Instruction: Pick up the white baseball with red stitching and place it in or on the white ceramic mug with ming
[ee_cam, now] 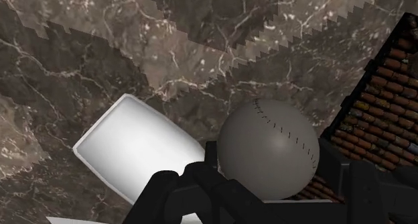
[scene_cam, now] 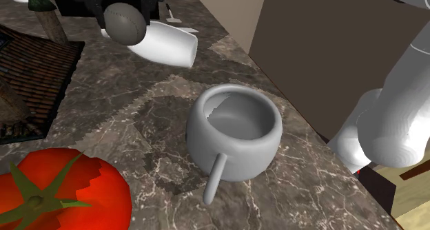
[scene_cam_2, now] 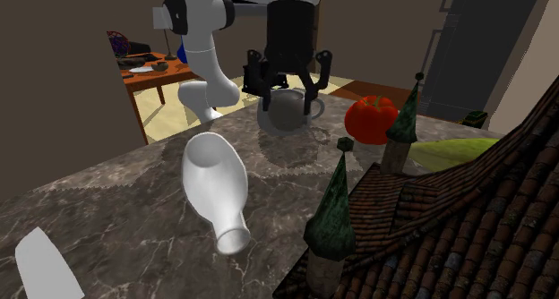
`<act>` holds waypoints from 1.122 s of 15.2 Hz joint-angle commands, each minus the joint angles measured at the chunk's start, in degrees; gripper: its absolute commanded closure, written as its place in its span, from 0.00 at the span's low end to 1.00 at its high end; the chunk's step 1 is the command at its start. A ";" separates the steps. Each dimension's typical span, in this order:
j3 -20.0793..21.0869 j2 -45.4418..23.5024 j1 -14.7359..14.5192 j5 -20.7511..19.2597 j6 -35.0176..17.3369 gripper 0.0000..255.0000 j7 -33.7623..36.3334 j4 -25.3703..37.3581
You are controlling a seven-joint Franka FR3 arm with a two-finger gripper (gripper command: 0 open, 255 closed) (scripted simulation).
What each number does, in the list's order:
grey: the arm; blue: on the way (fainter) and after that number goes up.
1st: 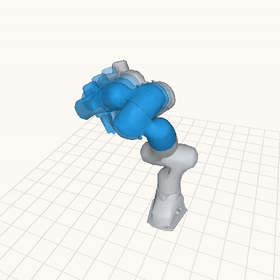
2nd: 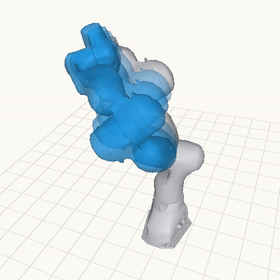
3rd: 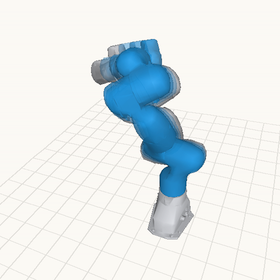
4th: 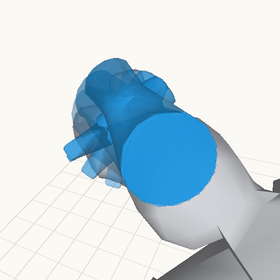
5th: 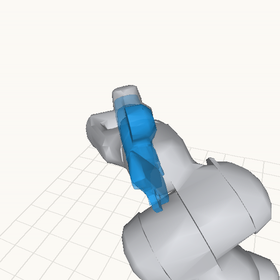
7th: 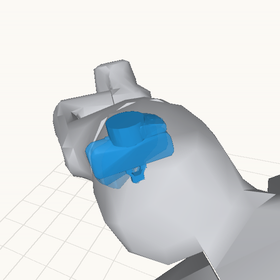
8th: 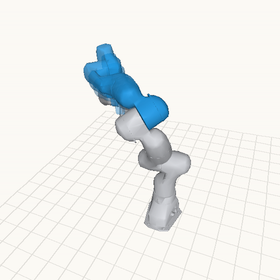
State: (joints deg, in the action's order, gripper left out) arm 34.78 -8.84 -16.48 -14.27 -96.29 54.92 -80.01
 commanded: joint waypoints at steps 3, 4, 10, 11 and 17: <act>0.20 -1.60 -0.89 -1.01 3.88 1.00 -0.11 5.17; 0.27 -2.07 -1.16 -1.31 4.87 1.00 -0.11 6.53; 0.70 -1.91 -2.02 -1.50 8.82 1.00 0.11 10.24; 0.89 0.74 -1.26 0.05 8.01 1.00 0.26 7.20; 0.60 15.07 0.20 8.52 5.63 1.00 0.41 -6.88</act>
State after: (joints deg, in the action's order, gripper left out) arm 35.33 4.20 -16.17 -6.94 -90.56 55.04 -85.10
